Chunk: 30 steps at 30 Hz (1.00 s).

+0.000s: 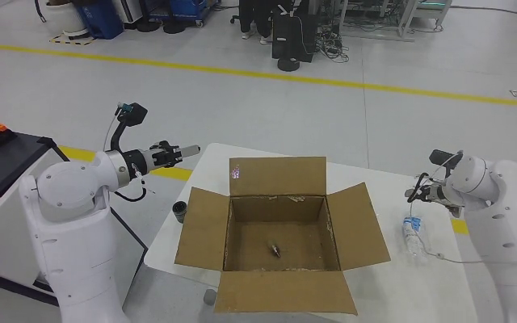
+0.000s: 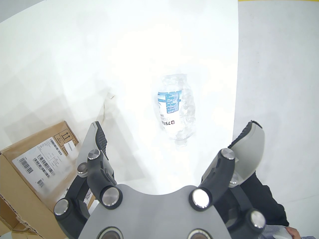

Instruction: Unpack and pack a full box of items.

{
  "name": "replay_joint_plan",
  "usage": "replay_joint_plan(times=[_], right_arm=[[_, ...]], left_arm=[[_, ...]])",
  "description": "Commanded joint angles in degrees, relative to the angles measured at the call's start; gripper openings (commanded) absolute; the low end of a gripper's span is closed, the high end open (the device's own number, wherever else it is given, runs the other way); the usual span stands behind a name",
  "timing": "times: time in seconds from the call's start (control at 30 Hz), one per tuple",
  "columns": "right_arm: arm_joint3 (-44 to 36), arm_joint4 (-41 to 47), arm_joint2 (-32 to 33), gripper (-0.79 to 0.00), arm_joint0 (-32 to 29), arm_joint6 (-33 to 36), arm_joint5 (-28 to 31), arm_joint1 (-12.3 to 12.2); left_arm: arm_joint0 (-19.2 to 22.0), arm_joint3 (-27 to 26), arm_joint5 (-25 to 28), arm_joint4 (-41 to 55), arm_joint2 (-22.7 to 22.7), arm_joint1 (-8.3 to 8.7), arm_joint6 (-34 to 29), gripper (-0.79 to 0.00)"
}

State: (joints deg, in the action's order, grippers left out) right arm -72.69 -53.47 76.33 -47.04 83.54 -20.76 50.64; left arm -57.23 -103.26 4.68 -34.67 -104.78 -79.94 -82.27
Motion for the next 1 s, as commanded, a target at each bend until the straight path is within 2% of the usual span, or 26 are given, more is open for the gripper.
replay_joint_plan(times=[0.0,0.53,0.67,0.97], right_arm=[[-0.07,0.02,0.00,0.000,-0.03,0.02,0.02,-0.01],[0.46,-0.27,-0.18,0.000,-0.45,-0.29,0.04,0.00],[3.90,-1.45,-2.34,0.000,-1.46,-2.20,2.31,0.35],[11.08,-2.31,-6.12,0.000,1.05,-2.93,8.40,1.31]], left_arm=[[0.00,0.00,0.00,0.00,0.00,0.00,0.00,0.000],[0.00,0.00,0.00,0.00,0.00,0.00,0.00,0.000],[0.00,0.00,0.00,0.00,0.00,0.00,0.00,0.000],[0.00,0.00,0.00,0.00,0.00,0.00,0.00,0.000]])
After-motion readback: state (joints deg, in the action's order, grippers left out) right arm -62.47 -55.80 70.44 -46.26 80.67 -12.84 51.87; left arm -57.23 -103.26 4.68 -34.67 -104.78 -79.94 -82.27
